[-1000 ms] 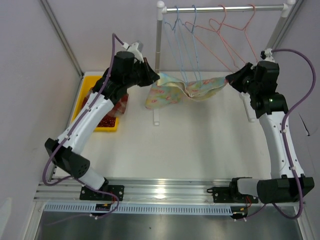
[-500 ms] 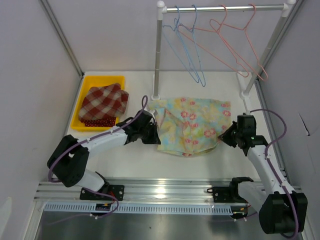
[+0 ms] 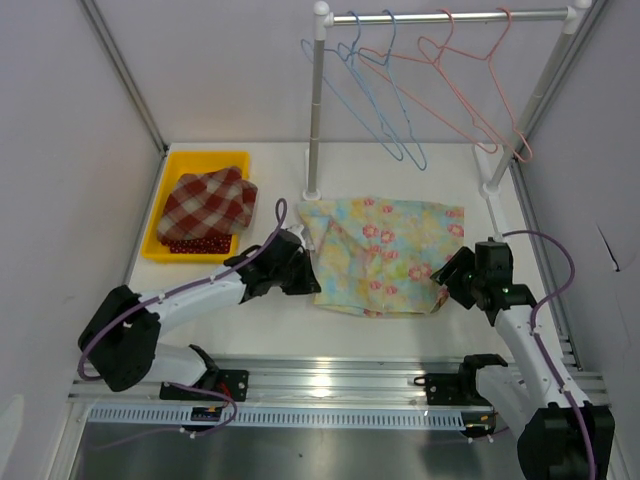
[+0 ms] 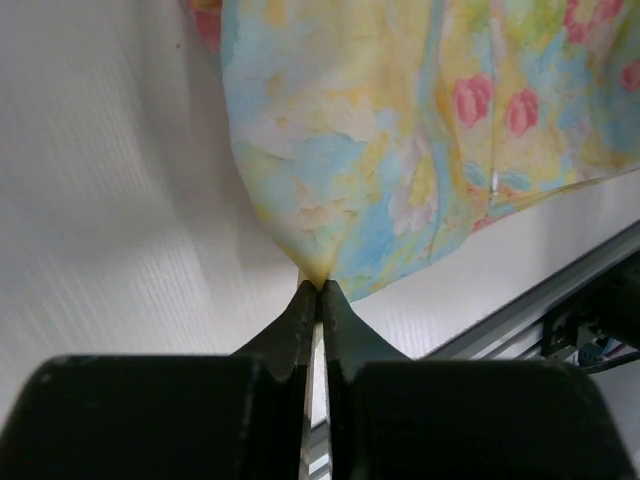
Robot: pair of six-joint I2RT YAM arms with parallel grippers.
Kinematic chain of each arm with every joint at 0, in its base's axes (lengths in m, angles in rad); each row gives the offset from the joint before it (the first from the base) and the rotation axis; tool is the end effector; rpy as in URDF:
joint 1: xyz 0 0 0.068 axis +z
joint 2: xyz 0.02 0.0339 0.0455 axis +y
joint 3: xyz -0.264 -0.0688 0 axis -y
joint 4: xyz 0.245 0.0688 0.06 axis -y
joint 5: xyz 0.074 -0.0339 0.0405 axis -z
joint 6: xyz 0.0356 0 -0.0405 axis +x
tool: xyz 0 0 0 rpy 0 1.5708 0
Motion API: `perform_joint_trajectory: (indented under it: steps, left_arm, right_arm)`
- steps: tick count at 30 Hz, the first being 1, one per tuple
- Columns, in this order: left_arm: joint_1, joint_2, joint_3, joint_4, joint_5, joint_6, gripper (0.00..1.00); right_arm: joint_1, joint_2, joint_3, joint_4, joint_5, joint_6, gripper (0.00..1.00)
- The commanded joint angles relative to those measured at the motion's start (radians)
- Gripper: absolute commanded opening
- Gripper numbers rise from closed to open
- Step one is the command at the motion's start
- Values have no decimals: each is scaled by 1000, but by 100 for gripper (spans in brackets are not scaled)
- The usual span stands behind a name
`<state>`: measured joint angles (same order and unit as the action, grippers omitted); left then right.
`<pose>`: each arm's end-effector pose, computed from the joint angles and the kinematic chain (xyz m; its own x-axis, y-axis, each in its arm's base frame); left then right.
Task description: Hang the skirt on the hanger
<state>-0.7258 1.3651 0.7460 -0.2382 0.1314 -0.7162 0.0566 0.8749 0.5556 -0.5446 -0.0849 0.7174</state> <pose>0.2003 -0.1840 0.1960 -0.9007 -0.0709 -0.4286 0.1734 0.8459 -0.5044 0.1729 0.0128 0.2129 -0.6453 0.6195 -0.4470 0.4152 0.7755 0.4756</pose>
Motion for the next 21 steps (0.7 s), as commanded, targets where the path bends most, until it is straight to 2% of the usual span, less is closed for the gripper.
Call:
perform_joint_trajectory:
  steps: [1, 2, 4, 10, 16, 19, 21]
  left_arm:
    - [-17, -72, -28, -6, -47, -34, 13]
    - [-18, -86, -48, -4, -47, -43, 24]
    - [-21, -127, -77, -7, -53, -52, 27]
    - [-24, -233, -97, -41, -72, -48, 48]
    - [-26, -314, -92, -88, -93, -26, 56]
    - [-26, -339, -94, -98, -99, -23, 58]
    - [-26, -366, -111, -96, -95, -23, 59]
  right_arm:
    - [-3, -43, 21, -18, 25, -1, 66]
    - [-4, -53, 26, -38, 39, -1, 71]
    - [-3, -82, 49, -54, 50, -10, 74]
    - [-4, -122, 162, -106, 83, -42, 79]
    - [-3, -111, 198, -103, 116, -75, 79]
    - [-1, -117, 242, -88, 96, -137, 75]
    - [2, -106, 337, -84, 65, -173, 70]
